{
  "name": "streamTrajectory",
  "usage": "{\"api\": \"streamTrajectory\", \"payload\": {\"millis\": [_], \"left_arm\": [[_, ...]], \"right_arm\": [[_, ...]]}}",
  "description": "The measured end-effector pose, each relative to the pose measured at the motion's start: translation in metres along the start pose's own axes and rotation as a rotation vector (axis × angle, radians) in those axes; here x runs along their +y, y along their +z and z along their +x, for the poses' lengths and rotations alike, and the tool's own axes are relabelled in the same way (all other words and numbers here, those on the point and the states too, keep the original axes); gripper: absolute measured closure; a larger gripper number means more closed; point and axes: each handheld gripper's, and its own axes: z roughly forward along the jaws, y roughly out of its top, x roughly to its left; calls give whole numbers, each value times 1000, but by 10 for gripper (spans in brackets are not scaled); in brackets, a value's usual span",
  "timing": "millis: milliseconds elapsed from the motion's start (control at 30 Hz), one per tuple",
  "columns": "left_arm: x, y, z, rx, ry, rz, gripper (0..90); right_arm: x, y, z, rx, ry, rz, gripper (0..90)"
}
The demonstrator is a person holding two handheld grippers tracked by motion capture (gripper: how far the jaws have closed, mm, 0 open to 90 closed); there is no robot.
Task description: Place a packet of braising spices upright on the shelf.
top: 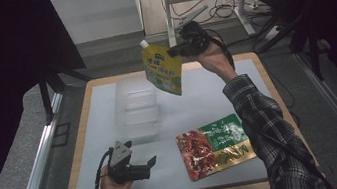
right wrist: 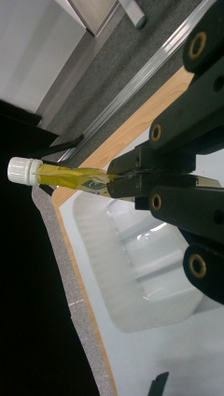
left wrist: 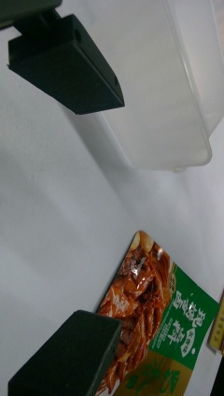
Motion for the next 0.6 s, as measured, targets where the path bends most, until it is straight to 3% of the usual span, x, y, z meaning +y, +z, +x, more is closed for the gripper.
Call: {"api": "streamTrajectory", "payload": {"millis": [600], "left_arm": [[0,-1,1,-17,-6,-10,0]], "right_arm": [[24,42,-5,42,-30,-2,891]]}}
